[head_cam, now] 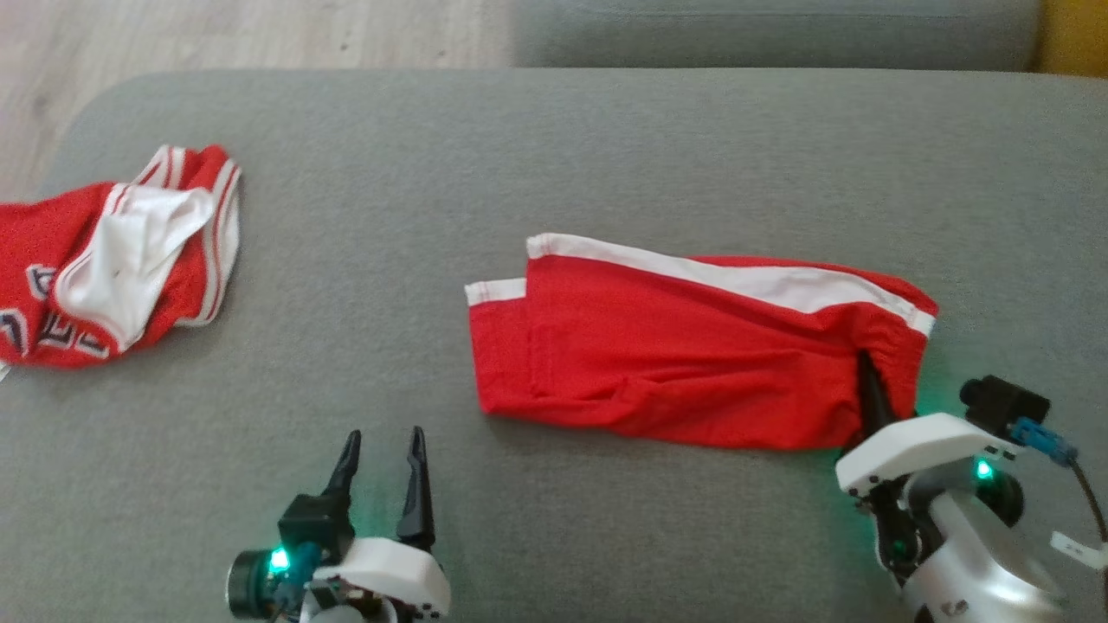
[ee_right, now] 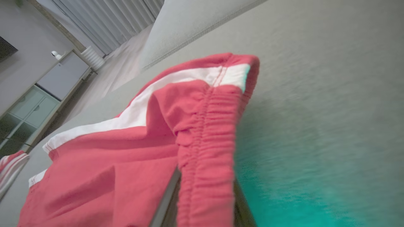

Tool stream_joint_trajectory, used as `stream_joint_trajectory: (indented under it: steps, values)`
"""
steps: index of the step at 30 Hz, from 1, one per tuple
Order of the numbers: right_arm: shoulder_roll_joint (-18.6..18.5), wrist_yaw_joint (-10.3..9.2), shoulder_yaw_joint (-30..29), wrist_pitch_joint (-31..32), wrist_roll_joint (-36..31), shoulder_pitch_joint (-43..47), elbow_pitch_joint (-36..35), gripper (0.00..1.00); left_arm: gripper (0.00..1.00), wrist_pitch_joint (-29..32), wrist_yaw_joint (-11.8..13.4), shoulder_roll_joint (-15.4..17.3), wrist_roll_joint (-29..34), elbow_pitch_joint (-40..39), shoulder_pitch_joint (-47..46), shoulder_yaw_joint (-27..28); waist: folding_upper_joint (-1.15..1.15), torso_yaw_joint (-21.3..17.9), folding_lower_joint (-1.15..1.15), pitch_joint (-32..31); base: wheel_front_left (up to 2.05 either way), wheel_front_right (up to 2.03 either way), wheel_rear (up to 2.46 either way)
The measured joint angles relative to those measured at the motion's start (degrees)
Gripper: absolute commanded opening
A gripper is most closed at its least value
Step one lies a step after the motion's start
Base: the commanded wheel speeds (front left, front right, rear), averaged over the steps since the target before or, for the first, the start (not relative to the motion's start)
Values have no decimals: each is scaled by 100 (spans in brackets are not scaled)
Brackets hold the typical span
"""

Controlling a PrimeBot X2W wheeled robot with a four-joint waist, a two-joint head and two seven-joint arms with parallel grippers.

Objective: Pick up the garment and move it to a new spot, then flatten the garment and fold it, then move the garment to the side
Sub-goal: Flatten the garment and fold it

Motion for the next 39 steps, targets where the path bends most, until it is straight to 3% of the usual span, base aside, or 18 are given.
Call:
stream_joint_trajectory:
  steps: [8, 16, 19, 20, 21, 27, 32, 36, 39]
  values:
    - [3, 0, 311, 14, -275, 12, -538, 0, 100, 0, -9, -2, -104, 65, 2, -345, 0, -290, -1, -198, 0, 0, 0]
    - [233, 0, 1121, 196, -153, -231, -1000, 0, 100, 0, -30, 0, -155, 190, 79, -558, 0, 118, 0, -214, 0, 0, 0]
    - [315, 0, 1379, 325, -226, -330, -844, 0, 100, 0, -26, 3, -202, 240, 100, -586, 0, 491, 0, -205, 0, 0, 0]
    - [324, 0, 1470, 348, -269, -342, -783, 42, 100, 0, -25, 4, -202, 243, 101, -579, 0, 592, 0, -201, 0, 0, 0]
    - [331, -1, 1539, 353, -298, -345, -737, 100, 100, 0, -24, 4, -202, 245, 101, -572, 0, 688, -1, -195, 0, 0, 0]
    - [343, 0, 2242, 309, 193, -399, -1024, 100, 100, 0, -19, 8, -202, 245, 102, -555, 0, 1139, 0, -149, 0, 0, 0]
    - [401, 0, 2867, 151, 747, -437, -1480, 100, 100, 0, -2, 16, -203, 223, 105, -510, 0, 1029, 0, -150, 0, 0, 0]
    - [383, 0, 2881, 80, 688, -435, -1328, 100, 100, 0, 1, 18, -200, 143, 92, -485, 0, 805, 0, -173, 0, 0, 0]
    - [380, 0, 2372, 63, 392, -424, -1339, 100, 100, 0, 4, 15, -126, 36, 87, -425, 0, 619, 0, -206, 0, 0, 0]
